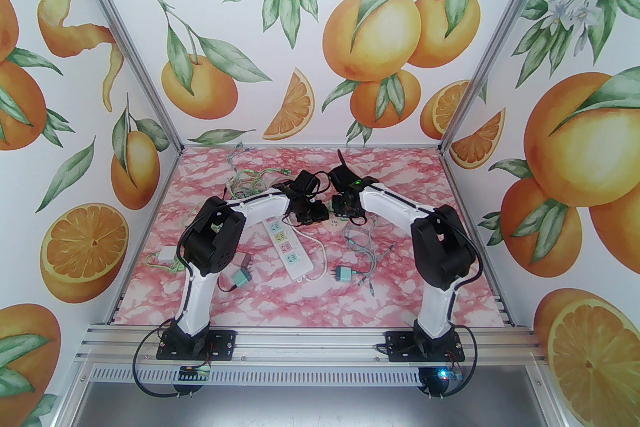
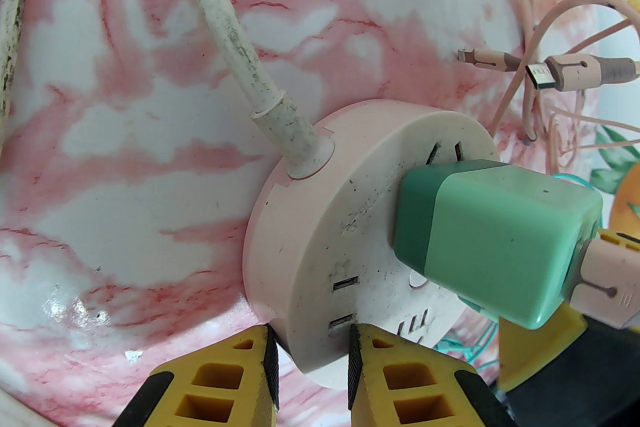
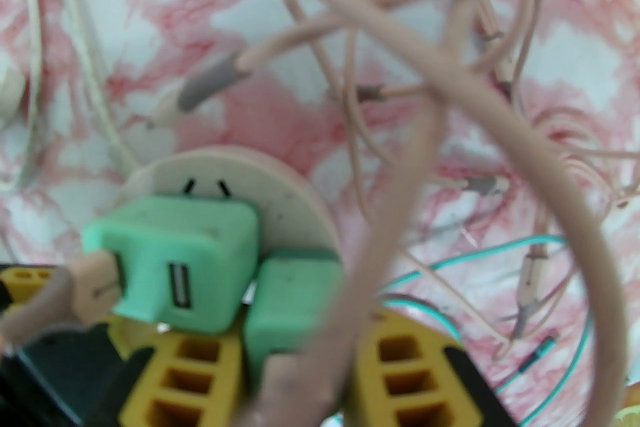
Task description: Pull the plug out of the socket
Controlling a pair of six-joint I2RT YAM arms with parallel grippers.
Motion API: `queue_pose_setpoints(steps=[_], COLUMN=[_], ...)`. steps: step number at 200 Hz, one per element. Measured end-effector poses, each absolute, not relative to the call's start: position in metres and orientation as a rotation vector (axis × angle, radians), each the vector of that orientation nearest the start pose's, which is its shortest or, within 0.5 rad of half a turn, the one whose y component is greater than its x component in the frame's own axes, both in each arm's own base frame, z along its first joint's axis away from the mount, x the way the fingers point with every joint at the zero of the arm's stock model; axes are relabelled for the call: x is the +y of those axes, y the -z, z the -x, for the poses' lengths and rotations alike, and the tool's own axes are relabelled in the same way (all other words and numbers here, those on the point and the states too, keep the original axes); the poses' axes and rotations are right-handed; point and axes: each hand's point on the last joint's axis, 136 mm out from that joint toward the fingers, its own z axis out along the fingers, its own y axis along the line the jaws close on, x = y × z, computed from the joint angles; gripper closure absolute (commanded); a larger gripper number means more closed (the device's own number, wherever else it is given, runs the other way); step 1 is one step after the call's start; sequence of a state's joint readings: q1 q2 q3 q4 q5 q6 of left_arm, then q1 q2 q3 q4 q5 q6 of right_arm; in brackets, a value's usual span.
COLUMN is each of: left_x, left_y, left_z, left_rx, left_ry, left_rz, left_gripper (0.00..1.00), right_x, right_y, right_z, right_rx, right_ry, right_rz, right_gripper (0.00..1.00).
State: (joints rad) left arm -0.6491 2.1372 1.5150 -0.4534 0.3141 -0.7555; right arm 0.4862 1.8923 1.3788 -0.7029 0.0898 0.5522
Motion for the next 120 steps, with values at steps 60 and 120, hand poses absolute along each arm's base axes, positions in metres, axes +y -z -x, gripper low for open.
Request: queue_pose_setpoints(steps=[60,120], left_x=[-0.35,-0.349], left_y=[-0.033,-0.033], left_z=[-0.374,-0.372], left_rx=[2.861,2.893], left_ry=[0.805,0.773], left_rz=[0.033,0.006], left_gripper=[0.73,0.73], right_x=[0.187,0.196], right_y=[-0.066,-0.072], right_z=[-0.388,-0.386], right_rx=[2.792,2.79], right_ry=[-0.208,0.007], right_rz=[-0.139,-0.037], right_gripper=[0.73,0.74])
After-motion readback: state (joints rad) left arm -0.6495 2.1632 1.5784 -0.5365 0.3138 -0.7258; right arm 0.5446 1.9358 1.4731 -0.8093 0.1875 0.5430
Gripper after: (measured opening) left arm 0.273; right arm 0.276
